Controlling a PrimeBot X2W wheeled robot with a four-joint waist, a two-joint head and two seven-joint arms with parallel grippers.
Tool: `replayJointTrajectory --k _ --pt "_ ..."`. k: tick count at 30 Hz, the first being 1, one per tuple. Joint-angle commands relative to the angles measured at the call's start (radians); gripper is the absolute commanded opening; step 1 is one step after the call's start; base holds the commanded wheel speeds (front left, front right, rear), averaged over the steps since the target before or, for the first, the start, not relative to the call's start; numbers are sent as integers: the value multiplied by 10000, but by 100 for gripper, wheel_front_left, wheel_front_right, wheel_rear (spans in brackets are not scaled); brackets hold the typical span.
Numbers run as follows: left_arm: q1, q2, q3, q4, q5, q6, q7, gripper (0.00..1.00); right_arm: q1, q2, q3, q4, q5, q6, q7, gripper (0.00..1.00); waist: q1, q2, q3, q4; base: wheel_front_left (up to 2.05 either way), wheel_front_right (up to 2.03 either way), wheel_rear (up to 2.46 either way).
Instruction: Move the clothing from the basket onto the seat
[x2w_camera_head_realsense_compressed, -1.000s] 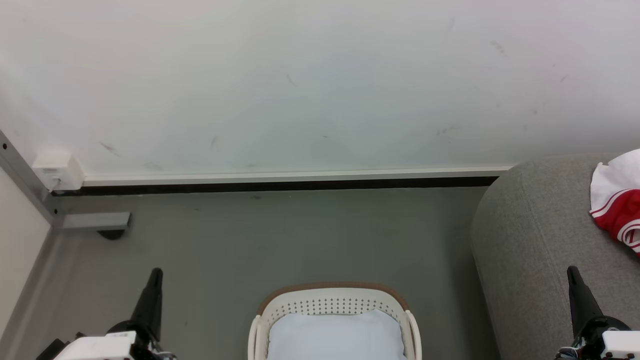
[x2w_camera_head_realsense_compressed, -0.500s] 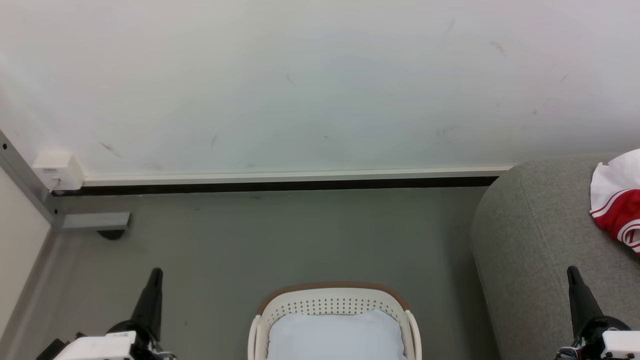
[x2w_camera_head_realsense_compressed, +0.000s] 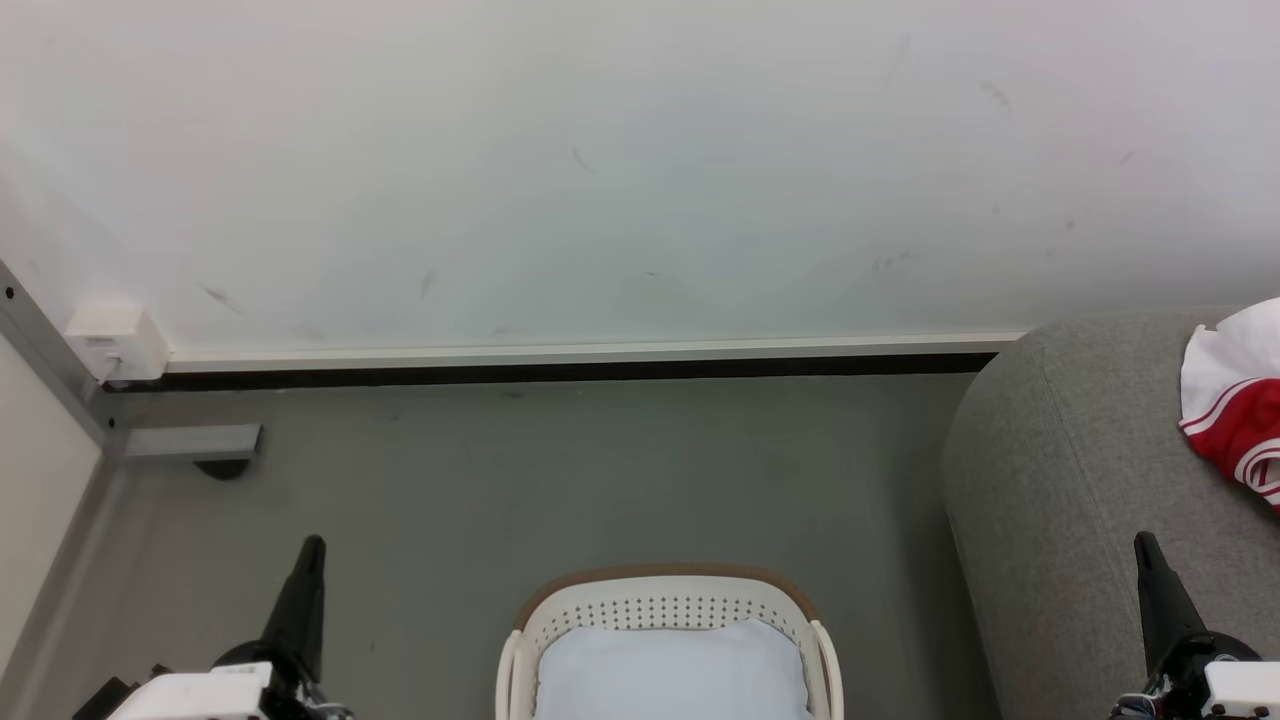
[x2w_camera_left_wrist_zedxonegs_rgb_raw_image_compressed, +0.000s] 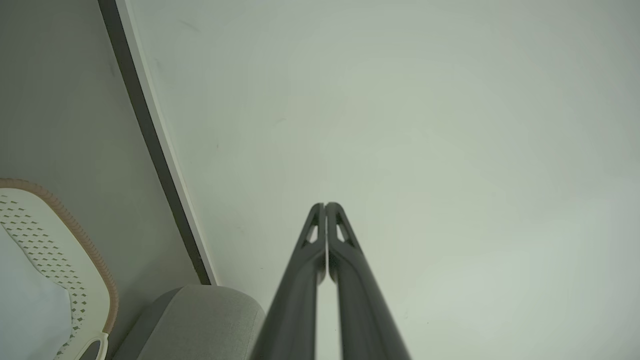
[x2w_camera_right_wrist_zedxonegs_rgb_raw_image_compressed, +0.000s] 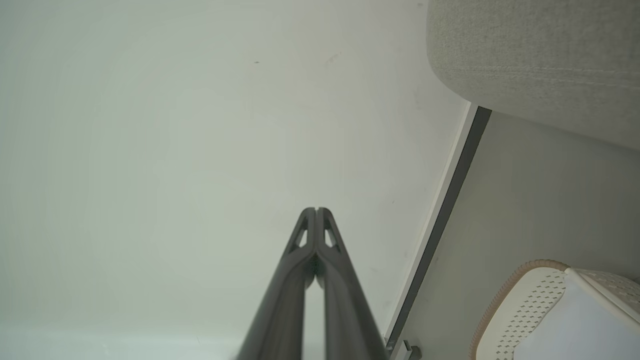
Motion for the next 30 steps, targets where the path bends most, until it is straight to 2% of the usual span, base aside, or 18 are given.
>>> replayJointTrajectory --k 1,30 --pt "-88 21 22 -34 -140 -50 36 0 -116 -73 -39 -50 14 -21 33 0 0 0 0 0 0 0 0" --pt "-87 21 20 -34 -140 -51 35 0 -117 -72 -38 -51 14 -21 32 0 0 0 0 0 0 0 0"
